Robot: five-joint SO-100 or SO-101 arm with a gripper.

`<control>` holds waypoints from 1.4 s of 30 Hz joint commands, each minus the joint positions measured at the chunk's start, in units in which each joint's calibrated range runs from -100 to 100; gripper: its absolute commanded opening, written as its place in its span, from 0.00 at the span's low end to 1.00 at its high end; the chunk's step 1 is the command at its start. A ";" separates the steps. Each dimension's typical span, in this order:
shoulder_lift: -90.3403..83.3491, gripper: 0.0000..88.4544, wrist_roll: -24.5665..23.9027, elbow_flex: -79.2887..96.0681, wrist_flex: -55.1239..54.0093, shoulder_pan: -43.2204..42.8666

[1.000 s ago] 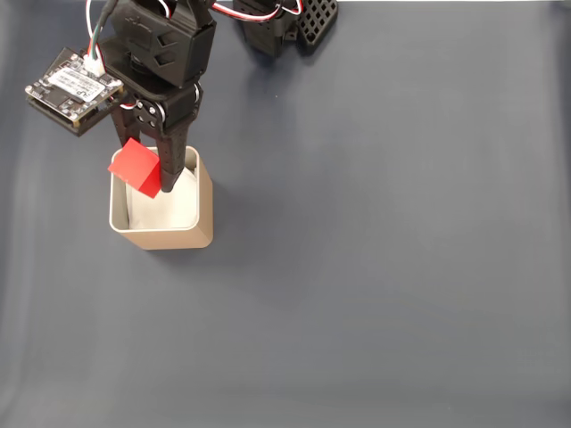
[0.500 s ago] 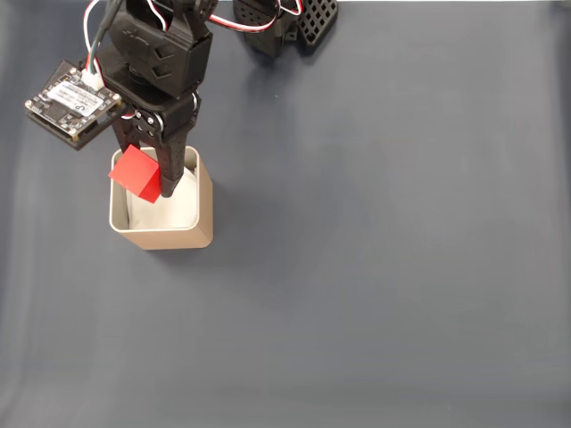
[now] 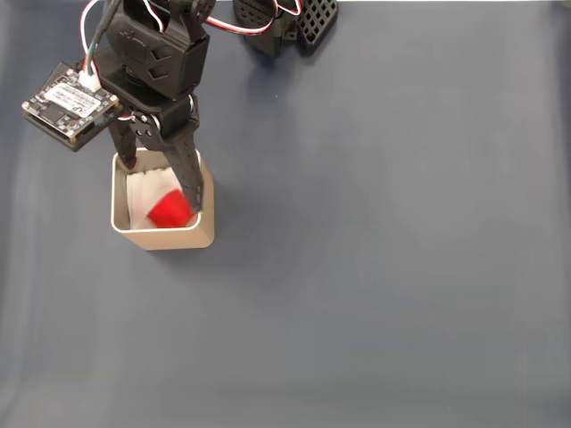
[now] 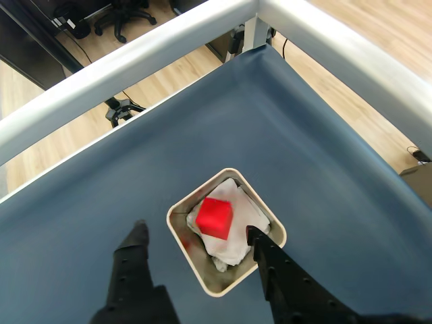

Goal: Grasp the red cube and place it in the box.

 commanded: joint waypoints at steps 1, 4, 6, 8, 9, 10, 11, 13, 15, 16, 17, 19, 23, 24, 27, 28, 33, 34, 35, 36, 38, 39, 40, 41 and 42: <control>-0.54 0.50 0.29 -1.62 -1.52 0.65; -0.63 0.52 0.29 -1.62 -1.93 0.65; -0.72 0.53 0.29 -1.62 -2.01 0.65; -0.80 0.53 0.29 -1.62 -2.01 0.65; -0.89 0.53 0.29 -1.62 -2.10 0.65; -0.98 0.53 0.29 -1.53 -2.18 0.58; -1.06 0.53 0.29 -1.53 -2.18 0.58; -1.24 0.54 0.24 -1.53 -2.26 0.50; -1.32 0.54 0.24 -1.53 -2.26 0.50; -1.32 0.54 0.29 -1.53 -2.26 0.50; -1.32 0.54 0.29 -1.53 -2.26 0.50; -1.41 0.54 0.29 -1.53 -2.26 0.50; -1.50 0.54 0.10 -1.53 -2.26 0.50; -1.58 0.54 0.05 -1.53 -2.26 0.43; -1.76 0.53 -0.29 -1.53 -2.26 0.29; -1.84 0.52 -0.39 -1.53 -2.26 0.29; -1.84 0.46 -0.93 -1.53 -2.26 0.22; -1.84 0.42 -1.12 -1.53 -2.34 0.15; -1.84 0.38 -1.42 -1.62 -2.42 0.08; -1.84 0.33 -1.66 -1.62 -2.42 0.01; -1.84 0.23 -2.05 -1.89 -2.42 -0.21; -1.84 0.19 -2.25 -1.98 -2.42 -0.42; -1.93 0.16 -2.34 -1.98 -2.42 -0.63; -2.01 0.12 -2.49 -1.98 -2.42 -0.92; -2.01 0.09 -2.59 -2.07 -2.42 -1.27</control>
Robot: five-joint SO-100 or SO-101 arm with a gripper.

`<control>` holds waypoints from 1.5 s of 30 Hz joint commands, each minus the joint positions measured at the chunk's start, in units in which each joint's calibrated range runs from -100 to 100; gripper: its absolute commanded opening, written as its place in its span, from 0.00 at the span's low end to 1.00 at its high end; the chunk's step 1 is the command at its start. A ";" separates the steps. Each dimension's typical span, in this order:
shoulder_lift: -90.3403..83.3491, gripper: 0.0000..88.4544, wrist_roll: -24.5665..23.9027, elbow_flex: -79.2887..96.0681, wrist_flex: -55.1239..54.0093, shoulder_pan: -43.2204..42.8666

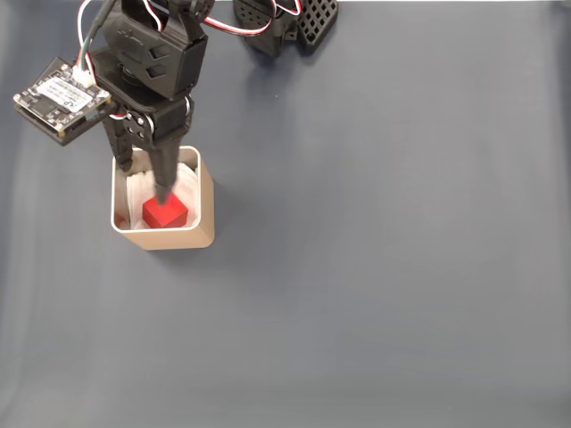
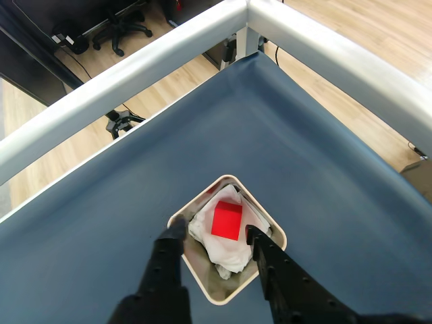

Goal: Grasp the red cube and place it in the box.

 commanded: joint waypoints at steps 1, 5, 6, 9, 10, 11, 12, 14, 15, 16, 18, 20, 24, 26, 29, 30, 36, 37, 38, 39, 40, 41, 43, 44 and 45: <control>-2.19 0.07 -0.59 -2.07 -0.96 -1.48; -3.05 0.02 -0.83 -1.98 -1.04 -3.75; -3.31 0.00 -0.88 -1.80 -1.04 -4.60; -4.52 0.00 -1.07 -0.89 -0.96 -7.37; -5.04 0.00 -1.12 -0.34 -1.04 -8.36; -5.74 0.00 -1.12 0.30 -1.04 -9.50; -6.60 0.00 -1.12 1.03 -1.04 -10.70; -8.25 0.00 -1.07 2.49 -1.04 -13.19; -9.28 0.00 -1.07 3.40 -1.04 -14.47; -10.15 0.00 -1.07 4.22 -1.04 -15.75; -12.05 0.00 -1.12 6.04 -1.04 -18.16; -13.78 0.00 -1.07 7.86 -1.04 -20.29; -18.98 0.00 -0.15 14.88 -3.51 -23.27; -21.66 0.00 0.39 18.89 -4.74 -24.12; -25.81 0.00 1.22 25.18 -6.63 -24.98; -27.20 0.00 1.42 27.19 -7.20 -25.26; -36.98 0.00 2.64 38.86 -8.51 -27.25; -38.88 0.00 2.78 40.86 -8.51 -27.60; -40.96 0.00 2.88 42.78 -8.59 -27.89; -42.86 0.00 3.03 44.69 -8.59 -28.10; -44.68 0.00 3.13 46.61 -8.51 -28.17; -46.32 0.00 3.13 48.25 -8.27 -28.24; -49.35 0.00 3.13 51.53 -8.02 -28.24; -50.82 0.00 3.17 53.08 -7.77 -28.10; -52.04 0.00 3.27 54.54 -7.36 -27.96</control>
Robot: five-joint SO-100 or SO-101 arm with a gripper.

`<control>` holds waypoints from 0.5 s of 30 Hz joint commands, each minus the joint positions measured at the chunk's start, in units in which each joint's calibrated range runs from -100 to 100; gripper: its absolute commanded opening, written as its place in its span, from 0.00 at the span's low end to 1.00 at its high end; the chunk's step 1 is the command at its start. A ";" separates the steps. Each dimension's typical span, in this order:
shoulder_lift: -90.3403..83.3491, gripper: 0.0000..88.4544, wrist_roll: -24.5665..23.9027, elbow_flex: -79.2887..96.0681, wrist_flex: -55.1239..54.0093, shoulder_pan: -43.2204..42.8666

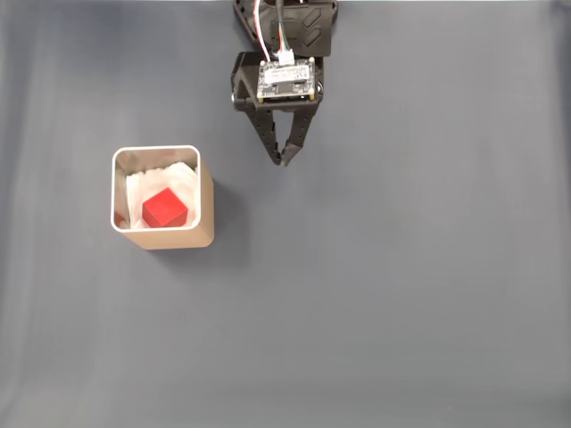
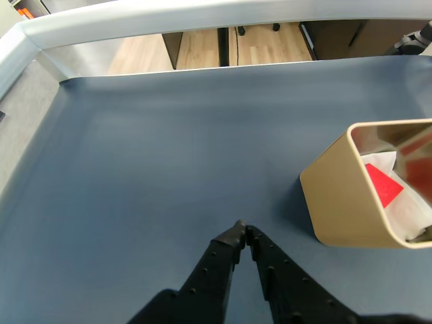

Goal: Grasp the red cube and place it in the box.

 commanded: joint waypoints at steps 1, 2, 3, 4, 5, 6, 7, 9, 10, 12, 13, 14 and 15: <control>-5.01 0.00 0.49 3.08 0.44 -0.15; -6.13 0.00 0.49 4.45 0.60 -0.15; -7.17 0.00 0.49 5.63 0.68 -0.15; -8.21 0.00 0.49 6.82 0.85 -0.15; -9.07 0.00 0.54 7.91 1.01 -0.15; -9.94 0.00 0.49 9.10 1.01 -0.15; -10.63 0.00 0.49 10.37 1.01 -0.15; -11.93 0.00 0.49 12.74 1.42 -0.01; -12.54 0.00 0.49 14.02 1.75 0.14; -14.27 0.00 0.73 16.75 2.49 0.42; -15.22 0.00 0.88 18.03 2.98 0.56; -16.00 0.00 0.93 19.12 3.56 0.63; -16.95 0.00 0.93 20.13 4.13 0.63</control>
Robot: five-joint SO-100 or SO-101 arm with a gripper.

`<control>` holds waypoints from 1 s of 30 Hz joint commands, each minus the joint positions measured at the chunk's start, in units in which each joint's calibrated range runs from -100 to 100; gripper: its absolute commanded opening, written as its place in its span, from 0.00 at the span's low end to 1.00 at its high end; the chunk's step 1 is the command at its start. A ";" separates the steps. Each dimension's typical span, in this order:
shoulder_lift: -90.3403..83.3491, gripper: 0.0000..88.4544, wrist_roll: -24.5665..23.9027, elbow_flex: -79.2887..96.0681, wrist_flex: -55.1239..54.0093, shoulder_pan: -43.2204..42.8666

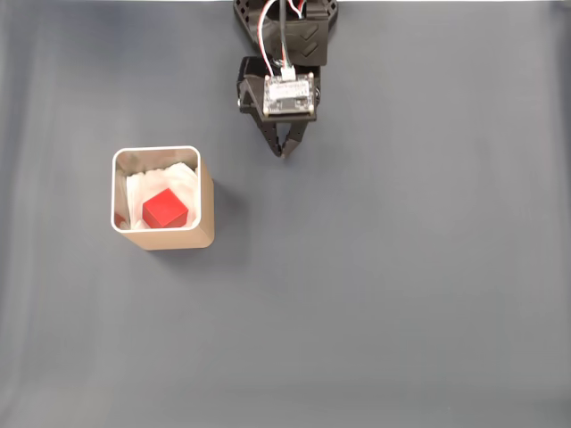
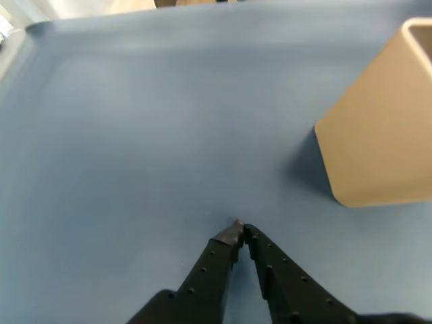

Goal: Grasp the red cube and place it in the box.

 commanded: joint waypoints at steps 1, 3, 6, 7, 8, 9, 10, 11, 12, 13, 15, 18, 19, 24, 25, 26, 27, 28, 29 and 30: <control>-2.33 0.00 0.29 2.09 1.95 0.41; -2.41 0.00 0.00 2.09 4.41 0.05; -2.41 0.00 -0.63 2.19 8.27 -1.15; -2.41 0.00 -0.73 2.19 9.99 -1.44; -2.41 0.00 -0.93 2.19 11.06 -1.51; -2.41 0.00 -1.17 2.19 12.20 -1.58; -2.41 0.00 -1.22 2.19 13.60 -1.58; -2.41 0.00 -1.27 2.19 15.00 -1.51; -2.41 0.00 -1.27 2.19 16.39 -1.37; -2.41 0.00 -1.32 2.19 17.62 -1.23; -2.41 0.00 -1.61 2.19 19.51 -1.23; -2.41 0.00 -1.76 2.19 22.22 -1.23; -2.41 0.00 -1.22 2.19 23.69 -1.23; -2.41 0.00 -2.30 2.19 26.07 -1.23; -2.41 0.01 -2.39 2.19 26.07 -1.23; -2.41 0.01 -2.25 2.19 26.07 -1.23; -2.41 0.01 -1.86 2.19 26.07 -1.23; -2.41 0.01 -1.12 2.19 26.16 -1.23; -2.41 0.01 -0.24 2.19 26.32 -1.23; -2.50 0.01 0.20 2.19 26.40 -1.51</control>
